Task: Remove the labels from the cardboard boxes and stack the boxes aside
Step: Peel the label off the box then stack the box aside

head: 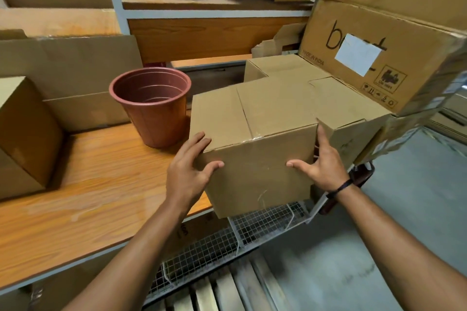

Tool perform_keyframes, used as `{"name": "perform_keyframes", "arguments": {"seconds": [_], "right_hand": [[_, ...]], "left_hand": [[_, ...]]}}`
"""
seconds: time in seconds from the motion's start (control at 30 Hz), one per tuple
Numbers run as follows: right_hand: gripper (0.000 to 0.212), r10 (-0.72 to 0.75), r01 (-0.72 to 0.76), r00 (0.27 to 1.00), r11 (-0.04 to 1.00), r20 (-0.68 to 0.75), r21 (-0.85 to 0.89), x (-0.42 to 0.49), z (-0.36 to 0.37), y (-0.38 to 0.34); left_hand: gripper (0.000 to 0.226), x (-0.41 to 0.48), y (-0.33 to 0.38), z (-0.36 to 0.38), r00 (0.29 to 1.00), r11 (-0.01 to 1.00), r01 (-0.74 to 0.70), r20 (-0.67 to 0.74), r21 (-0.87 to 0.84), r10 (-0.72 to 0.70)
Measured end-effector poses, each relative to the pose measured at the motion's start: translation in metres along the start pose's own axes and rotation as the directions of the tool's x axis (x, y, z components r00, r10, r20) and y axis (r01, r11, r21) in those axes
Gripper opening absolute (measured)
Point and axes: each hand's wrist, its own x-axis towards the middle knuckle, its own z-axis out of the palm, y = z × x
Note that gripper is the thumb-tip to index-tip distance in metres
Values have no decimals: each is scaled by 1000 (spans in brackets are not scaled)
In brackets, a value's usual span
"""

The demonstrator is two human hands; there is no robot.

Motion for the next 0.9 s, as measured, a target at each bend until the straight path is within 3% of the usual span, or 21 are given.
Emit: {"name": "perform_keyframes", "arguments": {"seconds": [0.13, 0.3, 0.57, 0.9], "right_hand": [[115, 25, -16, 993, 996, -116, 82, 9, -2, -10], [111, 29, 5, 971, 990, -238, 140, 36, -4, -31], [103, -102, 175, 908, 974, -405, 146, 109, -38, -76], [103, -88, 140, 905, 986, -416, 96, 195, -86, -44]], "left_hand": [[48, 33, 16, -1, 983, 992, -123, -143, -28, 118], [49, 86, 39, -12, 967, 980, -143, -231, -136, 109], [51, 163, 65, -33, 926, 927, -293, -312, -235, 213], [54, 245, 77, 27, 902, 907, -370, -313, -201, 298]]}}
